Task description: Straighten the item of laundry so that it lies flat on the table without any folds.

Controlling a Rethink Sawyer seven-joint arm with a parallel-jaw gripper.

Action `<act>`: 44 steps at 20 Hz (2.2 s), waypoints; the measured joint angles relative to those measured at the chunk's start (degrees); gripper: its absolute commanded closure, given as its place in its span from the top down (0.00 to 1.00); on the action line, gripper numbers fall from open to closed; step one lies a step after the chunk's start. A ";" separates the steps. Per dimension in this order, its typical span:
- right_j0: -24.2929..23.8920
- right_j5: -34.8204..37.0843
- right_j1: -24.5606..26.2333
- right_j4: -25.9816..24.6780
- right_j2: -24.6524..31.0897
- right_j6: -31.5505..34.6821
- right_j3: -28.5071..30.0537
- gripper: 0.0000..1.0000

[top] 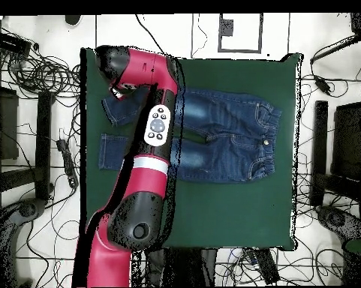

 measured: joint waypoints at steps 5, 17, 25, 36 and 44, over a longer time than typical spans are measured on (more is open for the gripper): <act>0.17 -0.01 0.25 1.68 -0.07 0.00 0.00 0.00; 1.69 -0.05 -0.35 2.49 1.34 0.00 2.44 0.00; 9.24 -4.57 -6.43 -2.42 10.09 -0.02 15.80 0.00; 13.43 -11.08 -16.82 -9.20 19.64 -3.61 31.97 0.00; 12.23 -15.43 -22.26 -14.26 24.65 -7.88 39.20 0.00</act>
